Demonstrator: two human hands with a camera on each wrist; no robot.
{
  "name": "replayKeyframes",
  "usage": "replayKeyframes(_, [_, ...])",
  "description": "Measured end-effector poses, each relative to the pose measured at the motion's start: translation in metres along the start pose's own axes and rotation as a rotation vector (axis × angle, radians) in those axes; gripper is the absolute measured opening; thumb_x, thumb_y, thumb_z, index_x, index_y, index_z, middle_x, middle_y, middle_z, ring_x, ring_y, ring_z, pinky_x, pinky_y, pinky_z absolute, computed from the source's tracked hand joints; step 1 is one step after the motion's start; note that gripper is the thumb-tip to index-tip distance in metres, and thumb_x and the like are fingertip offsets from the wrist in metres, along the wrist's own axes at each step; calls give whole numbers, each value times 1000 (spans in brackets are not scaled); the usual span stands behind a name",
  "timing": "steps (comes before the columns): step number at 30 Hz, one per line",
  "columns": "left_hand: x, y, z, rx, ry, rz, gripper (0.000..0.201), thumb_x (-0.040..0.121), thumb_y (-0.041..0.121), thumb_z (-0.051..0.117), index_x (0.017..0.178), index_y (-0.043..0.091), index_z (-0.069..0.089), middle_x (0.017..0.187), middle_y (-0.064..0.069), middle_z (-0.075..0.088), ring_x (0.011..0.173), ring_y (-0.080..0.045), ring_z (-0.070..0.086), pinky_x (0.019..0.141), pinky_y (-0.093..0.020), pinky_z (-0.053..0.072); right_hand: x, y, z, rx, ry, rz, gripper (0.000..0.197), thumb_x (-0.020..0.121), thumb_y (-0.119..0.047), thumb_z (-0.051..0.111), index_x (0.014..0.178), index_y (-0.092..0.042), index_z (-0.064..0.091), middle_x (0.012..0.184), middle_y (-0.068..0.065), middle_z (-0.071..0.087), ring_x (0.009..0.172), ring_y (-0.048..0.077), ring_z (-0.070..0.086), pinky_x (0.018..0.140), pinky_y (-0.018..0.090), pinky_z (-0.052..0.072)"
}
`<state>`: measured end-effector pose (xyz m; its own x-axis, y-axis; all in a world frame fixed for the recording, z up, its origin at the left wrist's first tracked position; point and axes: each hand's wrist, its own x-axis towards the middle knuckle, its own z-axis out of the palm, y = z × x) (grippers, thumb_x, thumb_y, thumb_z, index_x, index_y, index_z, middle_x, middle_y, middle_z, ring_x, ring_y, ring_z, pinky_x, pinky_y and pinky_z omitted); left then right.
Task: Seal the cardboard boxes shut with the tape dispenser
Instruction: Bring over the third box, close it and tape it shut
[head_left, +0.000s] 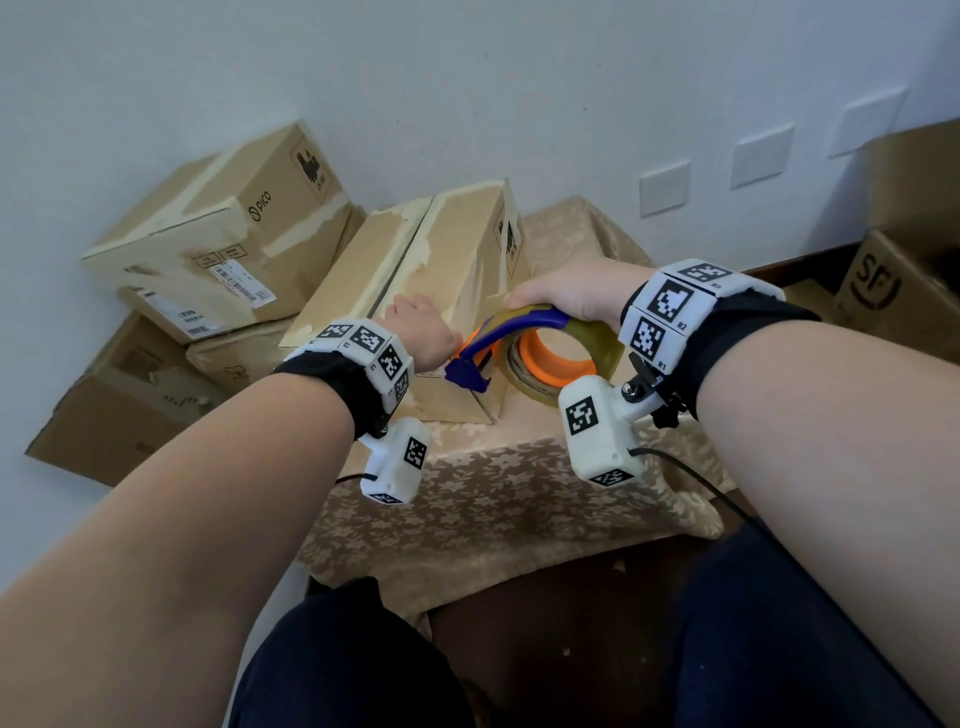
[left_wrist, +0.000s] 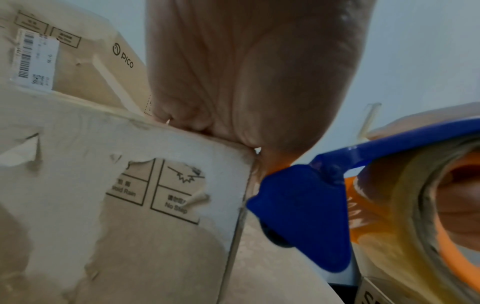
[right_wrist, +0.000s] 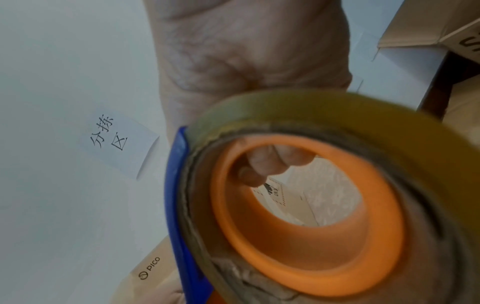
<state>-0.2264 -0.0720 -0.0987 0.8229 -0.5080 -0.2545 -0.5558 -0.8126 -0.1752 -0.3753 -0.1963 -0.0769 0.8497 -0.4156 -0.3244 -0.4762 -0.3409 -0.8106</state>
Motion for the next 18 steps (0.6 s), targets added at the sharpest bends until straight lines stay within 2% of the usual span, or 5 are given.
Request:
replayKeyframes(6, [0,-1,-2,15,-11,-3,66,94,39,44,143,0,21,145,-22,27,130,-37,35,106,-47,34,1,-5,1,-12,-7,6,36,92,-38,57,64,-15,51,65,3,52,65,19,49,77,31,42])
replayKeyframes(9, [0,-1,-2,37,-17,-5,70,95,41,42,145,0,18,148,-23,23,133,-37,33,108,-49,32,5,6,10,-293,-57,26,30,96,-35,51,101,-11,67,98,8,64,88,24,56,84,33,44])
replayKeyframes(12, [0,-1,-2,41,-16,-16,71,95,42,43,146,0,17,149,-22,22,134,-37,31,109,-49,30,5,18,16,-364,-77,32,35,102,-27,40,126,-10,59,126,10,59,106,27,54,88,30,37])
replayKeyframes(15, [-2,3,-2,42,-10,-36,73,93,41,46,146,1,17,149,-22,23,133,-38,32,109,-49,30,6,22,9,-368,-55,53,37,100,-25,45,130,-4,54,135,13,52,125,32,46,97,34,36])
replayKeyframes(18, [-6,7,-5,73,-9,-51,74,91,40,49,146,2,18,148,-22,26,131,-38,36,107,-48,32,9,24,2,-202,53,86,37,96,-28,52,125,-6,57,131,16,52,112,30,50,80,32,38])
